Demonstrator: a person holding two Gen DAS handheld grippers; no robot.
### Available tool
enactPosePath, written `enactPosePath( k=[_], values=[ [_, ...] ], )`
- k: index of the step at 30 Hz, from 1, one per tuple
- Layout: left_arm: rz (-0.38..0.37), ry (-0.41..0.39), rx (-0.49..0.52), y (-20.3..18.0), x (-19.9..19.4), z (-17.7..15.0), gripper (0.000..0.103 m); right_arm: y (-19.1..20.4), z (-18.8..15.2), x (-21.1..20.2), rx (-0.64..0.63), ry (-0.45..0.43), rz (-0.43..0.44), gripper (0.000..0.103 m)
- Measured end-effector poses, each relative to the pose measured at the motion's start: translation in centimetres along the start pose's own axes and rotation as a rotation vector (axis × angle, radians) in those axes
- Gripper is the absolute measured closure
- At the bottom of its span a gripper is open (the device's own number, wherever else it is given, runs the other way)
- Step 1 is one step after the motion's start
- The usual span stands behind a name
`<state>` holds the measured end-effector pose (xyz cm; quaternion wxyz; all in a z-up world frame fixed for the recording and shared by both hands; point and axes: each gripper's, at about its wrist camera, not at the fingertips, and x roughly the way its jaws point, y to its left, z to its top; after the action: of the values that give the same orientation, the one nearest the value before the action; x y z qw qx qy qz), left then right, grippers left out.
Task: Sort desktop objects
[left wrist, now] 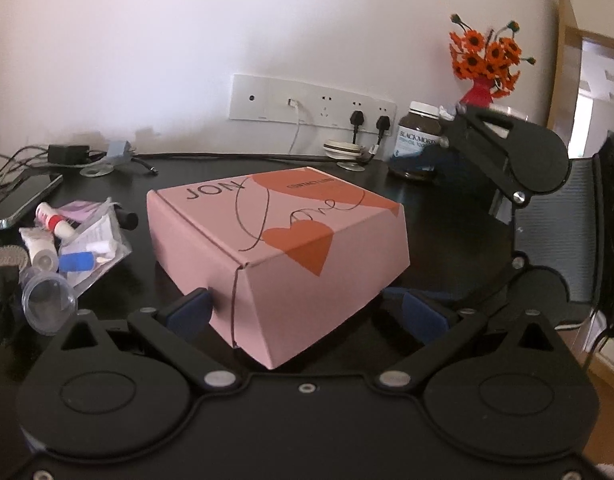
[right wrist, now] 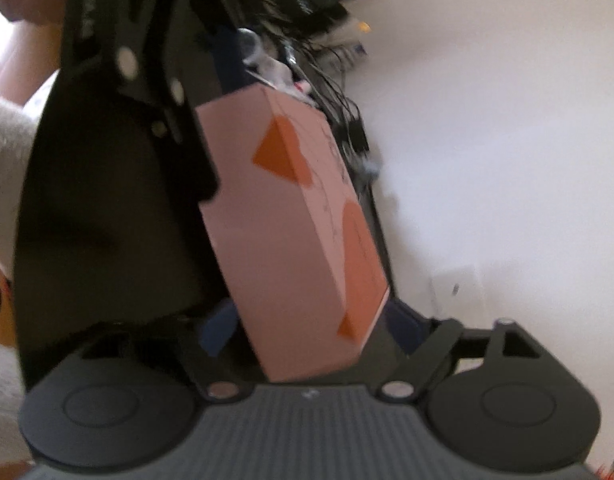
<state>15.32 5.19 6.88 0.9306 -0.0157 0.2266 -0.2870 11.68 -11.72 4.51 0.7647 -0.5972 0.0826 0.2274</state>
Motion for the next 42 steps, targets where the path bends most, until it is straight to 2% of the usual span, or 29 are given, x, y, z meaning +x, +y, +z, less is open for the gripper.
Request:
enactPosePath(
  k=[2,4,5,8,10,12,14,17,19,20,21,22,23,24,28,31,35,39,42],
  values=[
    [0.01,-0.007,-0.007,0.5,-0.2,-0.1,0.0,0.2,0.8,0.4,-0.068,-0.039,-0.003,0.012],
    [0.016,-0.008,-0.024,1.0,-0.4,-0.1,0.0,0.0,1.5,1.2,-0.091,-0.031,0.048,0.022],
    [0.013,-0.009,-0.04,1.3,-0.5,-0.1,0.0,0.1,1.7,1.7,-0.096,-0.016,0.079,0.046],
    [-0.002,-0.015,-0.072,2.0,-0.8,0.0,0.0,0.7,1.9,1.9,-0.121,-0.016,0.059,0.05],
    [-0.005,-0.013,-0.073,2.0,-0.8,0.0,0.0,0.2,2.0,1.6,-0.076,-0.027,0.053,0.061],
    [-0.006,-0.009,-0.064,1.8,-0.6,0.0,0.0,-0.6,2.0,1.2,-0.008,-0.04,0.043,0.084],
    [-0.003,-0.008,-0.052,1.5,-0.6,0.0,0.0,-1.4,1.7,1.1,0.043,-0.049,0.014,0.088],
    [-0.005,-0.011,-0.048,1.1,-0.8,-0.1,0.0,-2.1,1.1,0.7,0.111,-0.061,-0.058,0.088],
    [-0.004,-0.011,-0.045,0.9,-1.0,-0.1,0.0,-2.4,0.4,0.5,0.137,-0.049,-0.063,0.087],
    [0.002,-0.009,-0.041,0.8,-1.0,0.0,0.0,-2.6,-0.1,0.3,0.164,-0.046,-0.057,0.082],
    [0.007,-0.009,-0.04,0.8,-1.0,0.0,0.0,-3.0,-0.7,0.2,0.213,-0.049,-0.036,0.065],
    [0.01,-0.009,-0.041,0.8,-1.0,0.2,0.0,-3.5,-1.5,0.1,0.272,-0.051,-0.005,0.055],
    [0.015,-0.01,-0.043,0.7,-1.0,0.3,0.0,-4.1,-2.2,0.0,0.331,-0.053,0.025,0.037],
    [0.021,-0.013,-0.045,0.7,-1.0,0.5,0.0,-4.7,-2.9,0.2,0.39,-0.058,0.054,0.03],
    [0.053,-0.029,-0.046,0.4,-0.3,1.4,0.0,-6.5,-6.3,1.0,0.636,-0.123,0.184,0.03],
    [0.106,-0.038,-0.043,-0.1,0.6,2.3,0.0,-7.6,-8.2,2.4,0.776,-0.169,0.236,0.025],
    [0.166,-0.045,-0.043,-0.4,1.7,3.2,0.0,-8.6,-9.2,4.2,0.836,-0.236,0.253,0.016],
    [0.222,-0.026,-0.024,-0.6,2.8,3.7,0.0,-9.1,-9.0,5.6,0.825,-0.299,0.314,0.014],
    [0.237,-0.011,-0.021,-0.5,3.2,3.7,0.0,-9.4,-9.2,5.9,0.833,-0.312,0.354,0.014]
  ],
)
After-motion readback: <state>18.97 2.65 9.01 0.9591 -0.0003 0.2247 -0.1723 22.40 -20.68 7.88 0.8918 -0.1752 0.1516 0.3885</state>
